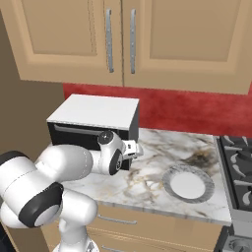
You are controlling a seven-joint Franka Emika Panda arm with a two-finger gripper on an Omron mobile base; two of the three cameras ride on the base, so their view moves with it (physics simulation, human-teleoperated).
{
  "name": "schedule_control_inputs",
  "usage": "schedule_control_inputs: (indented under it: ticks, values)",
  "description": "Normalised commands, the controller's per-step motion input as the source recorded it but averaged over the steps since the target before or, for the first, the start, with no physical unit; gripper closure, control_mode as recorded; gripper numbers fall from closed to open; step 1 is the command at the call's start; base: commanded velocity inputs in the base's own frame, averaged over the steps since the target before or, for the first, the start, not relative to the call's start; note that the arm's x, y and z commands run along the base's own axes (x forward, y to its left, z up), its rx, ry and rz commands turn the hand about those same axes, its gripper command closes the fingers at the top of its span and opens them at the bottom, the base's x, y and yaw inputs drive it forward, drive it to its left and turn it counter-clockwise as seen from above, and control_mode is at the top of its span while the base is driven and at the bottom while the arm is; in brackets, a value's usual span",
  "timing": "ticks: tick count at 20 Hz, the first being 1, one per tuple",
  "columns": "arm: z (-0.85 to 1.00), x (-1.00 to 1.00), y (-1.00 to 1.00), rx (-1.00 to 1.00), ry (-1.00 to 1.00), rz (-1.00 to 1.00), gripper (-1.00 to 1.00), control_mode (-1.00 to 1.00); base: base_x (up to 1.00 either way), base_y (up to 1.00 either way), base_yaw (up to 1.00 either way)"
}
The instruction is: Pick up the bagel from the plate, place it on the toaster oven rack, close the door, and set the timer.
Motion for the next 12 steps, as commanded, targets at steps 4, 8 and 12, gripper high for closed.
schedule_control_inputs:
  ticks: [4,8,12]
  values:
    - [0.00,0.23,-0.15,0.07,0.10,0.00,-1.00,-1.00,0.00,0.00,0.00]
    - [0.00,0.23,-0.15,0.07,0.10,0.00,-1.00,-1.00,0.00,0.00,0.00]
    - [0.00,0.30,-0.13,0.08,0.12,0.00,-1.00,-1.00,0.00,0.00,0.00]
